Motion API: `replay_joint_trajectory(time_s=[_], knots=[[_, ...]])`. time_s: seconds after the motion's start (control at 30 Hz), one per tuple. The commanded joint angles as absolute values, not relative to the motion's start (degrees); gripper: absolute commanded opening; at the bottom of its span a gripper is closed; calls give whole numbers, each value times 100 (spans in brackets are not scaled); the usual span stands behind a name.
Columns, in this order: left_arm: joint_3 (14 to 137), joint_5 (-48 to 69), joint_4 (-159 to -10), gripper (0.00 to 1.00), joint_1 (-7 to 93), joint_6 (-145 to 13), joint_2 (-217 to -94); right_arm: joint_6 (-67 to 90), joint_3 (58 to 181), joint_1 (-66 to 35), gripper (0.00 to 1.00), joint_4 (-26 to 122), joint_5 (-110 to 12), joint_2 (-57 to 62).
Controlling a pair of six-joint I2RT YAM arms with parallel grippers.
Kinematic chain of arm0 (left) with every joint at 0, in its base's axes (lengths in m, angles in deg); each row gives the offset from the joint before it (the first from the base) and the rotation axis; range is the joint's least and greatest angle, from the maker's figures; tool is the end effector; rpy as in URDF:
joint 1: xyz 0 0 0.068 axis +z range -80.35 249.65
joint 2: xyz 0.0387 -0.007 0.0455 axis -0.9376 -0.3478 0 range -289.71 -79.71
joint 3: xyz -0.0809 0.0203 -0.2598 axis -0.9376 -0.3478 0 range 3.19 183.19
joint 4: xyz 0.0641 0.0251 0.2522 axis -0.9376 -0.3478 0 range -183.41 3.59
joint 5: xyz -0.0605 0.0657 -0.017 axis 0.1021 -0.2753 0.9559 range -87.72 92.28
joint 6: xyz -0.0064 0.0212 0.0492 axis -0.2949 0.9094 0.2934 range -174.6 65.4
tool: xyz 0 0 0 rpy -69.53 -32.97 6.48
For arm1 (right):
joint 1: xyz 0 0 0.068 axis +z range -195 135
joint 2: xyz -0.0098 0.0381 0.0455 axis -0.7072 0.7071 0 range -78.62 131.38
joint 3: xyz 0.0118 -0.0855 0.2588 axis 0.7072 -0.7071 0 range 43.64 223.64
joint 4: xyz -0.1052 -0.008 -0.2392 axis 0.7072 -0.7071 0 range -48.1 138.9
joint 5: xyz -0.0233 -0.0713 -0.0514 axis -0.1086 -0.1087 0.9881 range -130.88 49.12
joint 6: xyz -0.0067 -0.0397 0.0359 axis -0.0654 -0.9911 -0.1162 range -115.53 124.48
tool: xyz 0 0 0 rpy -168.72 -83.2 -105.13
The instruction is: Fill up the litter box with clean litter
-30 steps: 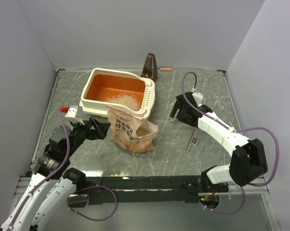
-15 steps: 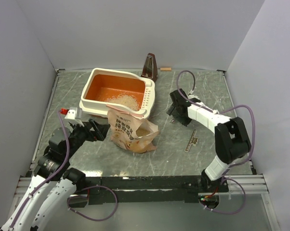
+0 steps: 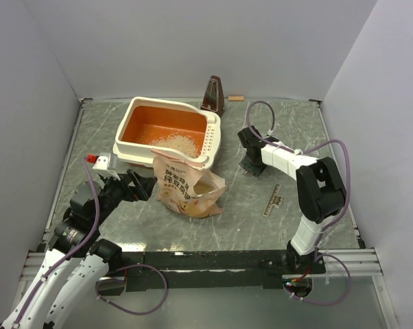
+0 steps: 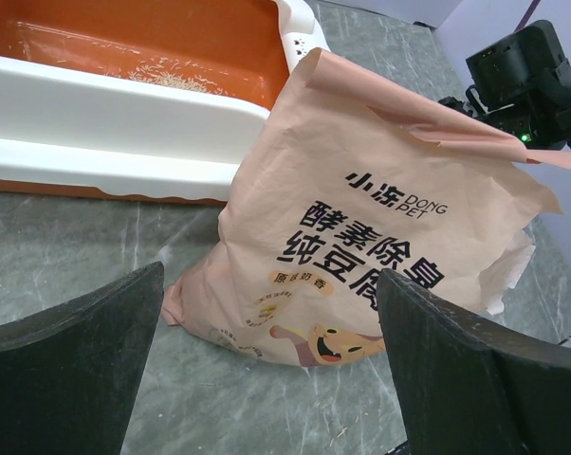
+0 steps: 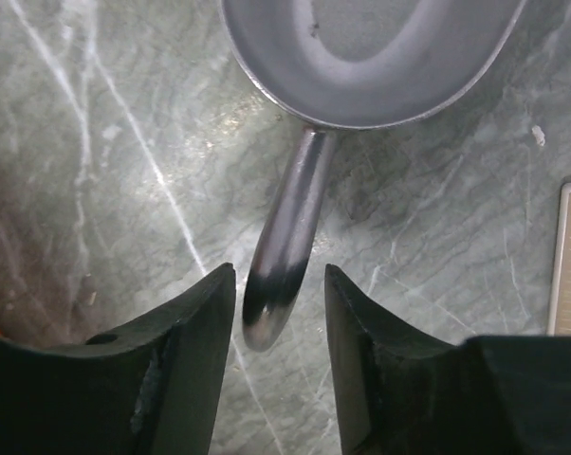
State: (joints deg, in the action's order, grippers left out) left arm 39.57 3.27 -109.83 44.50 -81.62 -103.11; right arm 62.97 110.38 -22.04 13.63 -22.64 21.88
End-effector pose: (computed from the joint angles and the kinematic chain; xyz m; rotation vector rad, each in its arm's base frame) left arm 0.0999 -0.0476 0.3120 -0.0165 1.8026 -0.6738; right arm 0.3209 0.1237 0.1861 0.8869 2.5092 -0.0025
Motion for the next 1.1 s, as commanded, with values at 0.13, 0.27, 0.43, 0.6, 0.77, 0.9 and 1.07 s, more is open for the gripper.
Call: replay_joint_trajectory(time_s=[0.13,0.27,0.43,0.6,0.77,0.9,1.07], knots=[[3958,298,-10847,97,4460,-8097,-10335,6231,11298,-2251,45,1287,-2163,2403],[3949,298,-10856,97,4451,-8105,-10309,6143,11237,-2251,0,1313,-2023,2342],[3958,307,-10856,97,4451,-8088,-10309,5477,10745,-2189,0,1743,-1812,1526],[3993,403,-10786,97,4451,-8035,-10283,4045,10630,-1829,0,1814,-1505,350],[4448,448,-10908,97,4451,-8062,-10413,2237,10876,-785,0,1665,-1223,-663],[5676,316,-11549,97,4451,-8044,-10896,1223,11210,-11,0,1471,-1232,-1331],[7032,333,-12525,97,4451,-8088,-11767,229,11491,859,0,1199,-1636,-1867]])
